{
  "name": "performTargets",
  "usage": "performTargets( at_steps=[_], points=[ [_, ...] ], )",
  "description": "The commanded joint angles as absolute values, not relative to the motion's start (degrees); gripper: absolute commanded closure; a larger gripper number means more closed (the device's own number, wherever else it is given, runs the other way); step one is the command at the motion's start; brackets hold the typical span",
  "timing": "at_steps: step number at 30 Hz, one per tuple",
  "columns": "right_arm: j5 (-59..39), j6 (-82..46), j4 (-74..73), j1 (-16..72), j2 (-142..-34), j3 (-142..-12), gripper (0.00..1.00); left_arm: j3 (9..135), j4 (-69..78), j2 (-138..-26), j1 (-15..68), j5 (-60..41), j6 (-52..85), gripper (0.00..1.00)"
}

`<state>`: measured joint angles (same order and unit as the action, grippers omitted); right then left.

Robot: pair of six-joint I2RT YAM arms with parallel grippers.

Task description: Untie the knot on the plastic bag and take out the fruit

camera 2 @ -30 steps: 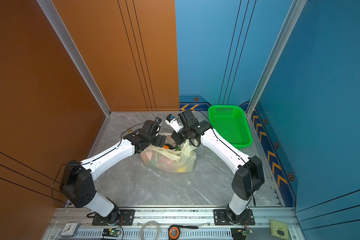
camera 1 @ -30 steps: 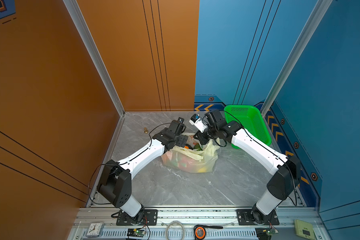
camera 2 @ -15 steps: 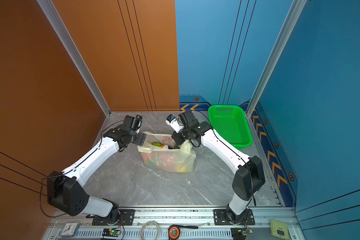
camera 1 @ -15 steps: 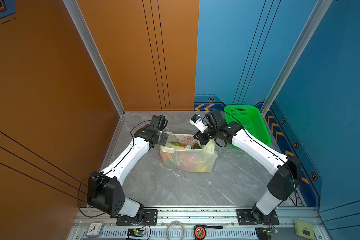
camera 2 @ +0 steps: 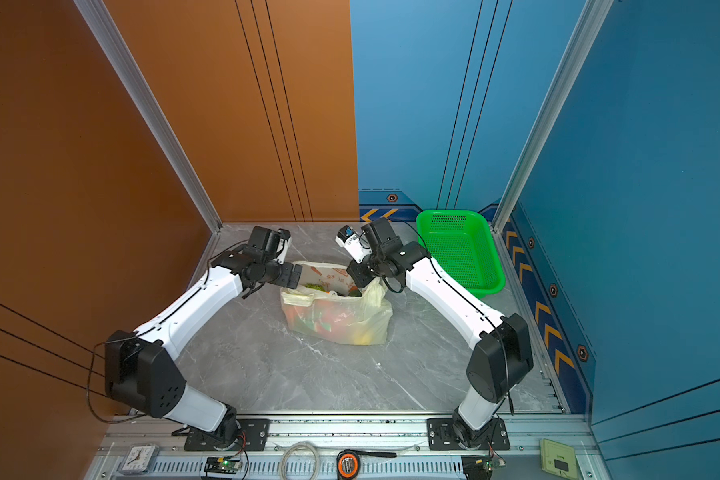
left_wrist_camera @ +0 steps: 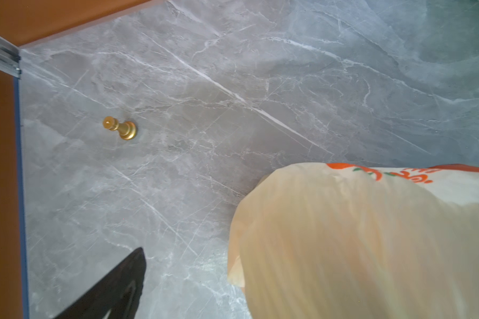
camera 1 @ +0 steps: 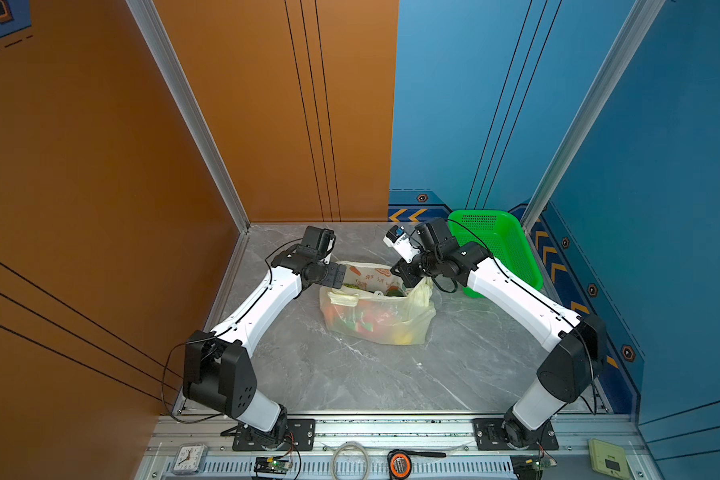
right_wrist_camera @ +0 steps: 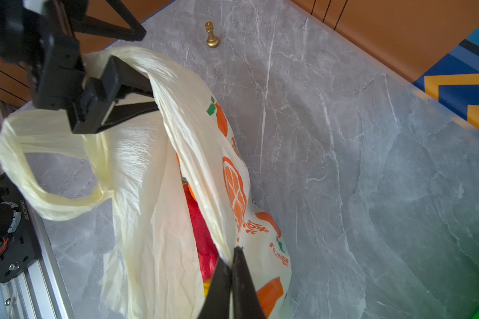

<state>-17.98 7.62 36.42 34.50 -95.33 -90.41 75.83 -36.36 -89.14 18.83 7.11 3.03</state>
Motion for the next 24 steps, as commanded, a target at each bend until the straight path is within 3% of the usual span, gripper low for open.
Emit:
performTargets(
  at_steps=[1, 7, 9, 13, 14, 17, 24],
  points=[
    [-17.52, 6.66, 35.68, 34.95, -93.0, -89.84, 1.0, 75.59, -32.92, -91.45, 19.16, 3.88, 5.62, 0.07],
    [-15.82, 7.03, 35.62, 34.33, -91.86, -87.61, 1.0, 77.47, -37.13, -90.64, 18.59, 6.04, 3.82, 0.46],
    [-15.27, 7.12, 35.61, 33.78, -91.67, -87.11, 1.0, 77.61, -39.38, -89.25, 18.54, 5.53, 2.72, 0.68],
    [-14.19, 6.76, 35.68, 32.8, -92.06, -87.31, 1.0, 78.27, -43.93, -86.57, 18.61, 1.88, 2.23, 0.95],
    [-13.95, 6.55, 35.68, 32.48, -92.34, -87.51, 1.0, 78.61, -45.28, -85.96, 18.63, 0.47, 2.27, 1.0],
    [-13.8, 6.11, 37.34, 32.3, -93.74, -89.04, 0.97, 80.02, -49.05, -84.54, 19.13, -4.5, 2.81, 1.0],
    [-17.08, 3.71, 45.26, 34.02, -91.86, -93.24, 0.36, 82.36, -54.55, -83.15, 23.12, -10.89, 5.63, 1.0]
  ],
)
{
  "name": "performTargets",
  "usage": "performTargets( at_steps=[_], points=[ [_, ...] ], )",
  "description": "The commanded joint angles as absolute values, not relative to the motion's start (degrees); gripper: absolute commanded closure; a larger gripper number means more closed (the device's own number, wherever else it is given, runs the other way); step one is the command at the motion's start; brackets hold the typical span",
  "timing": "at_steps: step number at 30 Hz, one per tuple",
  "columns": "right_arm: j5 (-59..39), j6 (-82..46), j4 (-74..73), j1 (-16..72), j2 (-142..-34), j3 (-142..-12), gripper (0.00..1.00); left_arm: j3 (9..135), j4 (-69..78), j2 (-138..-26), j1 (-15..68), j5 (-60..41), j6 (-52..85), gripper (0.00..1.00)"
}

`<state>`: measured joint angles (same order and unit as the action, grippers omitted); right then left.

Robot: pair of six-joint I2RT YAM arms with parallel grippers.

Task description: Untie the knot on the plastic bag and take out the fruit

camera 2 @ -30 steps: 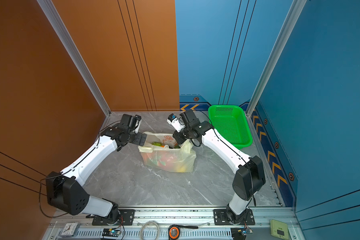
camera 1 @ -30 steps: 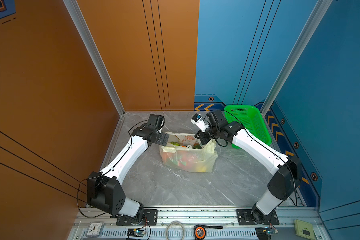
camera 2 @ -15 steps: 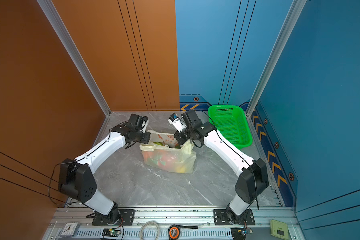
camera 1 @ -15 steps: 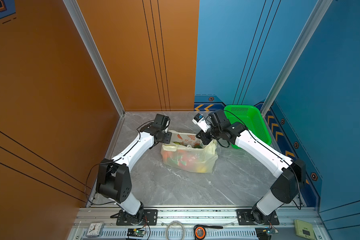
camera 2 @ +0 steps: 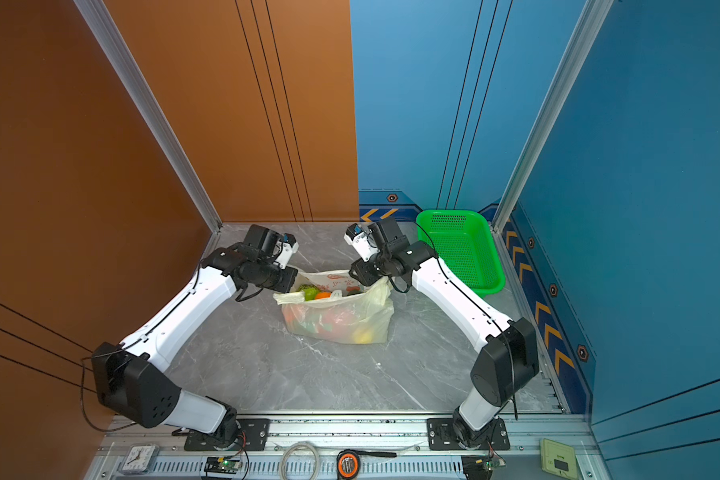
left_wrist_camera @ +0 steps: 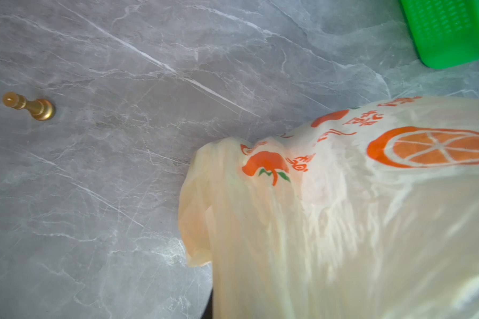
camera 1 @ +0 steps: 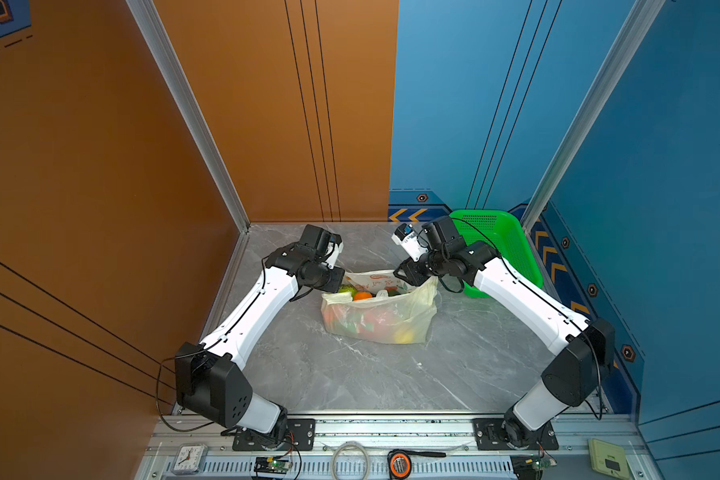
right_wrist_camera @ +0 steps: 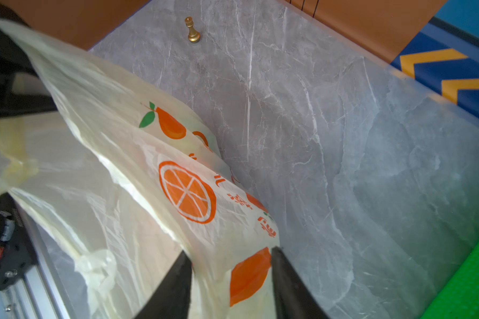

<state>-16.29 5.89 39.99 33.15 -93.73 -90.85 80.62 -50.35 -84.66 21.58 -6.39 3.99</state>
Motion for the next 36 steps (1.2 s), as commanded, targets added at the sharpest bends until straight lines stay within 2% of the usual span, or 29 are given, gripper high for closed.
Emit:
performTargets(
  at_steps=[1, 4, 11, 21, 25, 29, 36],
  points=[
    [-17.3, 2.91, 45.91, 34.48, -91.1, -93.32, 0.31, 82.27, -54.53, -82.94, 23.35, -11.39, 5.99, 1.0],
    [-17.82, 0.6, 47.41, 36.25, -88.18, -93.21, 0.24, 81.56, -54.52, -81.86, 23.73, -12.05, 7.32, 1.0],
    [-22.71, -7.07, 44.16, 39.47, -86.47, -89.9, 0.24, 81.31, -54.48, -79.94, 23.7, -12.08, 9.48, 1.0],
    [-21.23, -8.05, 38.41, 43.11, -94.54, -88.47, 0.26, 80.22, -53.16, -79.29, 23.55, -12.29, 11.14, 1.0],
    [-16.48, -7.21, 38.4, 45.26, -94.39, -83.17, 0.27, 79.15, -51.59, -78.58, 23.05, -12.67, 13.02, 1.0],
    [-12.4, -8.76, 36.8, 48.83, -89.42, -73.34, 0.27, 78.87, -51.07, -78.5, 22.76, -12.27, 14.38, 1.0],
    [-11.4, -10.31, 36.22, 54.16, -85.79, -60.73, 0.26, 78.35, -48.57, -77.96, 22.31, -12.15, 17.86, 1.0]
  ],
)
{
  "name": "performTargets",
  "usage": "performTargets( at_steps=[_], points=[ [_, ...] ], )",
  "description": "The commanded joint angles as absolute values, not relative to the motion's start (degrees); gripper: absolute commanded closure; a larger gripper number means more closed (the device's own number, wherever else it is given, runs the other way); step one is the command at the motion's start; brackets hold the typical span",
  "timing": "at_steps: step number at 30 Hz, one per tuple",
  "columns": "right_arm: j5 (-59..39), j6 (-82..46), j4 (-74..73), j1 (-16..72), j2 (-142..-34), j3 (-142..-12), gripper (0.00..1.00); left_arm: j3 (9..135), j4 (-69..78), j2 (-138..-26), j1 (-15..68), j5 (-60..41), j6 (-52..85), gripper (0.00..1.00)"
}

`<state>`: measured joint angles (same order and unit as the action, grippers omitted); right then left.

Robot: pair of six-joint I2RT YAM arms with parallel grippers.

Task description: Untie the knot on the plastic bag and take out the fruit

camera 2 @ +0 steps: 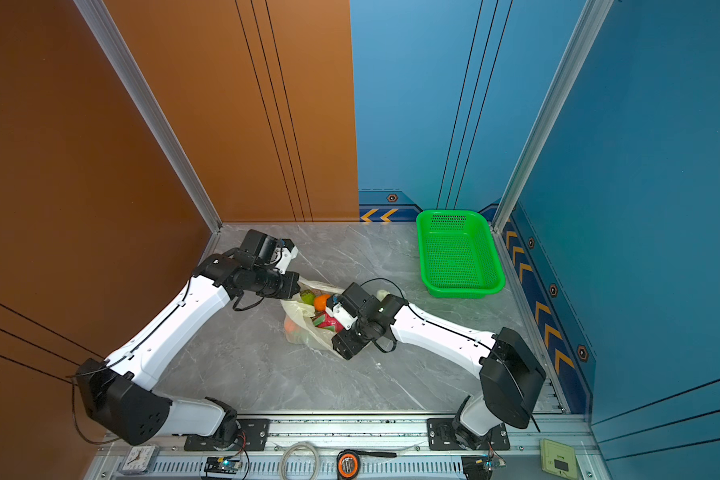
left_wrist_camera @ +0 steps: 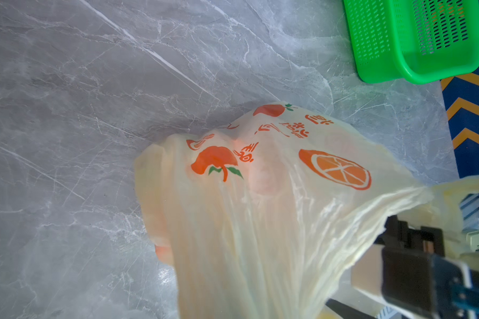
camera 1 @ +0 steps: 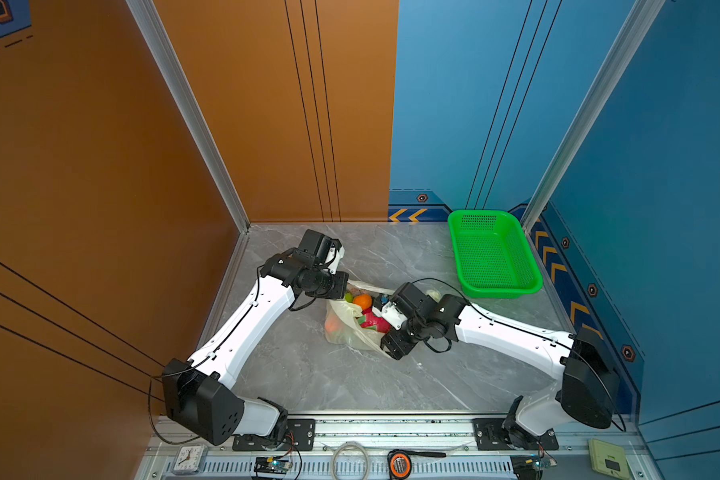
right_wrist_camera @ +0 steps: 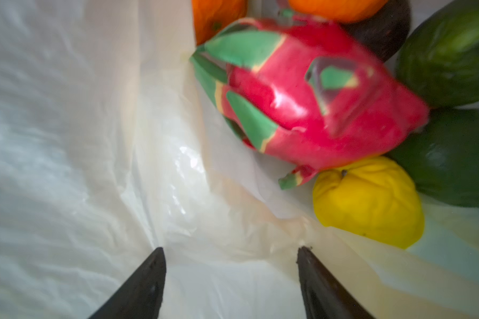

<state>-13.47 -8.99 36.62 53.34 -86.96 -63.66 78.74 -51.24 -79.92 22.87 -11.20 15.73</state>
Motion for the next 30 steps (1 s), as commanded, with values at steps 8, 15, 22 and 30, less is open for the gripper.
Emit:
performTargets(
  at_steps=[8, 15, 22, 30],
  points=[
    [-14.79, -9.28, 37.35, 53.09, -86.52, -63.09, 0.22, 78.66, -47.88, -77.66, 22.69, -13.41, 18.53, 1.0],
    [-21.49, -10.29, 38.35, 49.72, -90.99, -75.45, 0.21, 78.35, -46.95, -76.65, 24.56, -14.96, 16.85, 1.0],
    [-15.23, -18.14, 29.11, 45.31, -97.45, -80.04, 0.2, 75.36, -46.05, -74.65, 25.46, -16.78, 14.77, 1.0],
    [4.35, -28.33, 1.75, 36.39, -94.26, -67.48, 0.11, 70.01, -44.98, -72.96, 26.91, -17.68, 12.19, 1.0]
  ],
)
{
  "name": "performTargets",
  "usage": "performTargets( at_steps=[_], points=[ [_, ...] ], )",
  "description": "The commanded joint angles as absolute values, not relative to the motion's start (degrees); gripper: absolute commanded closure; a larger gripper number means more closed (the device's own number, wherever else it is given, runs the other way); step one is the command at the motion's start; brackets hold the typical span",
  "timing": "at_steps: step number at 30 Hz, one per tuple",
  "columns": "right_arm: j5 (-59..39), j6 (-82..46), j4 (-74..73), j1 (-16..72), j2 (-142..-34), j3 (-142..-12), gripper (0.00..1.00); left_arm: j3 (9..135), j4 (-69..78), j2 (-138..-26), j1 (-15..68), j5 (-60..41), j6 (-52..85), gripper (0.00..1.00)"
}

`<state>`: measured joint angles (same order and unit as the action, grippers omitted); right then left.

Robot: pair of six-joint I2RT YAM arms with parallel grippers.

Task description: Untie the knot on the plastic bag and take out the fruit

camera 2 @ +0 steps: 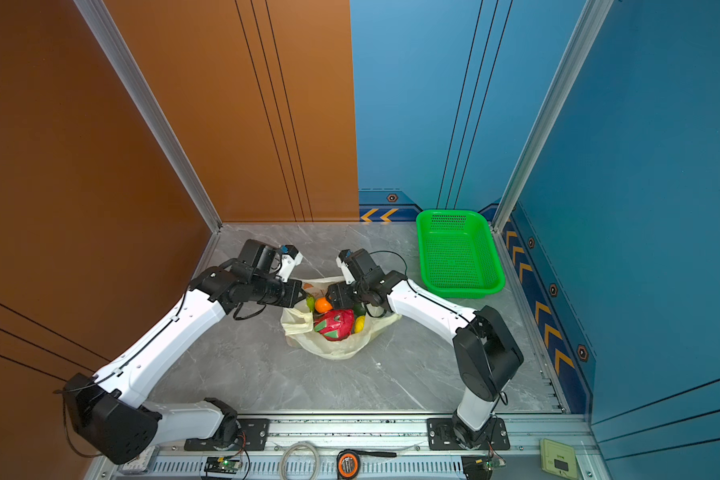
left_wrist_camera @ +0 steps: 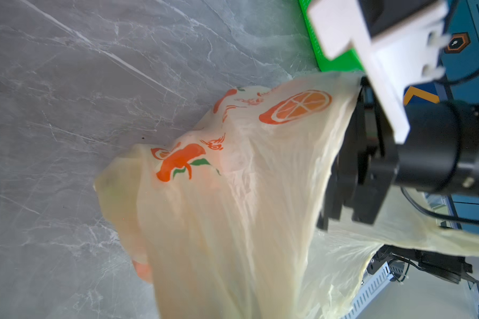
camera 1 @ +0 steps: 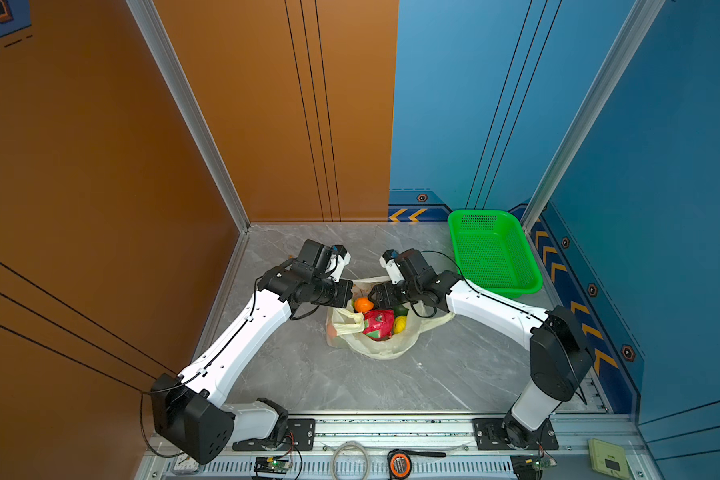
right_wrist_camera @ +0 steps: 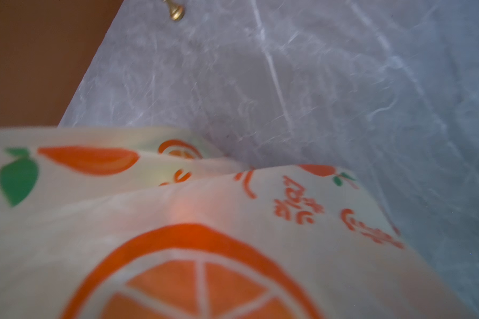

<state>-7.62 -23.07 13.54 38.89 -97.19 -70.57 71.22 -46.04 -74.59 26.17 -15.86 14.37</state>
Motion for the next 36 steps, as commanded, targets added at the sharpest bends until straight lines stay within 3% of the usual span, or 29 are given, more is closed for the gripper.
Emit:
performTargets(
  at_steps=[1, 5, 10, 20, 24, 31, 36],
  points=[
    [7.53, -27.83, 2.22, 35.44, -94.21, -67.42, 0.1, 69.48, -44.99, -72.85, 27.21, -17.65, 11.89, 1.0],
    [15.02, -25.07, 9.6, 31.91, -95.77, -70.03, 0.06, 68.24, -44.96, -72.15, 27.85, -16.63, 11.38, 1.0],
    [9.23, -22.74, 14.43, 30.51, -96.26, -71.16, 0.05, 68.38, -45.0, -71.83, 27.95, -15.4, 11.64, 1.0],
    [2.71, -20.83, 23.84, 36.66, -91.24, -71.88, 0.05, 70.62, -44.71, -73.75, 27.6, -11.96, 16.79, 1.0],
    [0.97, -21.38, 23.79, 38.12, -91.05, -70.27, 0.05, 69.86, -43.86, -73.53, 27.6, -12.04, 19.06, 0.82],
    [0.32, -22.41, 22.17, 39.73, -90.35, -67.78, 0.06, 66.89, -40.52, -72.12, 28.06, -11.15, 24.74, 0.42],
    [0.35, -22.63, 21.54, 39.81, -89.92, -67.12, 0.06, 65.15, -40.31, -71.32, 29.66, -8.63, 29.81, 0.34]
  ],
)
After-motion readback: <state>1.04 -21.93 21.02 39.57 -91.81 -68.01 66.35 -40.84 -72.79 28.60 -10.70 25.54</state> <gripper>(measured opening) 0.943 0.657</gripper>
